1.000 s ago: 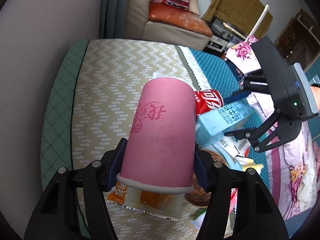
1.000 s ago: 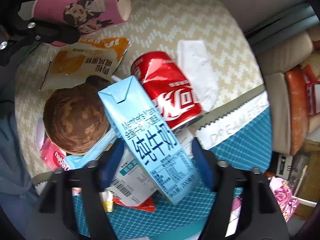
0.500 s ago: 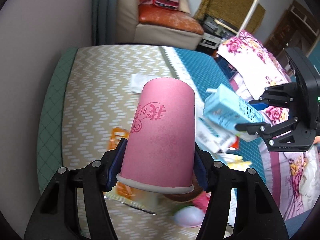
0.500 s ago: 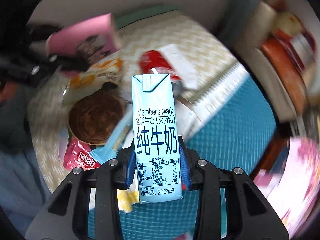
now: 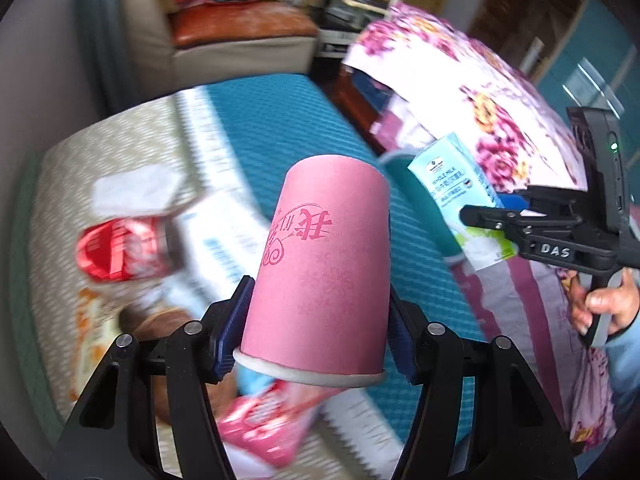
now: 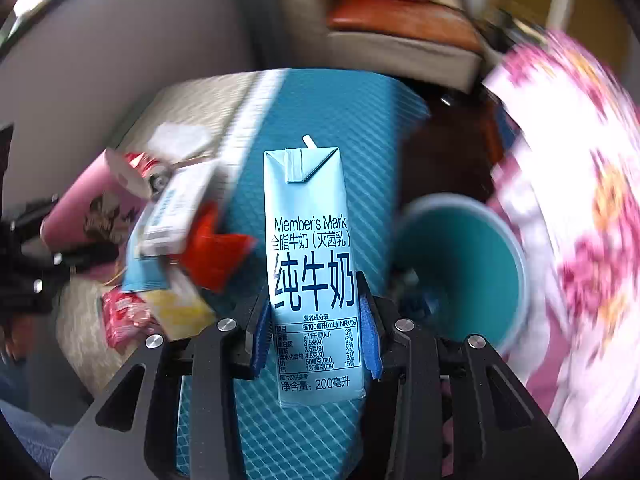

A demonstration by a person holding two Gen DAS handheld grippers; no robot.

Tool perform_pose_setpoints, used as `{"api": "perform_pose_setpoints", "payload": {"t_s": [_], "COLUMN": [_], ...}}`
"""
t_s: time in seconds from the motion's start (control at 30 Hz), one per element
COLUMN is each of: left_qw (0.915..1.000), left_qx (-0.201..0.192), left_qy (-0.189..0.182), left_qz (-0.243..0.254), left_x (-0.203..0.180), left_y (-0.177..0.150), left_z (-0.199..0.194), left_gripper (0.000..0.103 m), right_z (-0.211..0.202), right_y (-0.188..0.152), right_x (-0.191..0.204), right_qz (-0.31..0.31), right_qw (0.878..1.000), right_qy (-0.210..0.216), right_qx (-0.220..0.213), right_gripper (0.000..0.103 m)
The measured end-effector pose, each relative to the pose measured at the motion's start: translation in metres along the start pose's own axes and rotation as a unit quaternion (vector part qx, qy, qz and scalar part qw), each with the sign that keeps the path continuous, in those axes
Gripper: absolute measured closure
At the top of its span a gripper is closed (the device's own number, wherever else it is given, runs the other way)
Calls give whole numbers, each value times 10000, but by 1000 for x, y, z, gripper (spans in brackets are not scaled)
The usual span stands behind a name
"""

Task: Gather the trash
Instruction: 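Carry cup and carton over the teal bin and release both into it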

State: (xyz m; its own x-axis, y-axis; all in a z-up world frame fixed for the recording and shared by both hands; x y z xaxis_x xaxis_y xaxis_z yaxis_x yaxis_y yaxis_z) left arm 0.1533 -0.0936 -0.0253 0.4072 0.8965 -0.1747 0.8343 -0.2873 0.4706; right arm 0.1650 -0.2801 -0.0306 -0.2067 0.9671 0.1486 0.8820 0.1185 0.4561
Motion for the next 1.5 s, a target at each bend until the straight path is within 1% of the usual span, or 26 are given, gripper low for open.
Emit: {"api": "perform_pose_setpoints", "payload": {"t_s": [0.07,0.17,0.27,0.4,0.6,0.67,0.87,0.97,1.07,1.1,1.3,1.5], "left_qw": [9998,9993,9981,9961,9919,9901,9863,9864,9875,9879,9898,9923], "left_qx": [33,74,153,392,653,753,997,986,1017,1009,913,813], "left_qy": [-102,-148,-140,-164,-144,-100,-6,34,19,10,13,-49], "left_qz": [137,348,580,773,1081,1180,1310,1311,1206,1178,1097,929], "left_x": [-26,-57,-86,-114,-146,-156,-173,-176,-175,-176,-166,-148], "left_y": [8,21,33,44,56,58,63,64,65,65,62,55], "left_z": [10,24,43,74,111,127,162,169,174,175,167,148], "left_gripper": [41,41,41,41,41,41,39,33,27,24,24,24], "right_z": [-4,-9,-14,-18,-18,-19,-12,-6,-2,-1,4,8], "right_y": [-11,-27,-34,-43,-56,-60,-70,-75,-77,-77,-76,-72], "right_x": [-19,-52,-78,-111,-152,-160,-187,-192,-194,-194,-193,-189], "right_qz": [282,773,1116,1487,1825,1918,2262,2324,2331,2326,2292,2258], "right_qw": [9995,9968,9931,9876,9818,9799,9727,9717,9717,9719,9728,9737], "right_qy": [-76,-51,-48,-63,-135,-134,-129,-118,-133,-140,-163,-207], "right_qx": [-69,-188,-351,-503,-514,-528,-491,-410,-349,-337,-286,-209], "right_gripper": [68,68,68,68,68,68,68,68,68,68,68,68]}}
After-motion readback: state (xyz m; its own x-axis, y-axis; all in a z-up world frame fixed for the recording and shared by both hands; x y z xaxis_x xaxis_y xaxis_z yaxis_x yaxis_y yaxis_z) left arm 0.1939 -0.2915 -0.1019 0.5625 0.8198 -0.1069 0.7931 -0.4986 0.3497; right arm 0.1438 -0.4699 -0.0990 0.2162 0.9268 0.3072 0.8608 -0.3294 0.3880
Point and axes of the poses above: each gripper's, at about its wrist camera, not at the fingertips, and z roughly the way its jaws point, x to its left, y to its top, the point moved 5 cm from there along z, roughly the way its jaws point, and after that the axes turned 2 degrees about y, right-handed, at the moved point
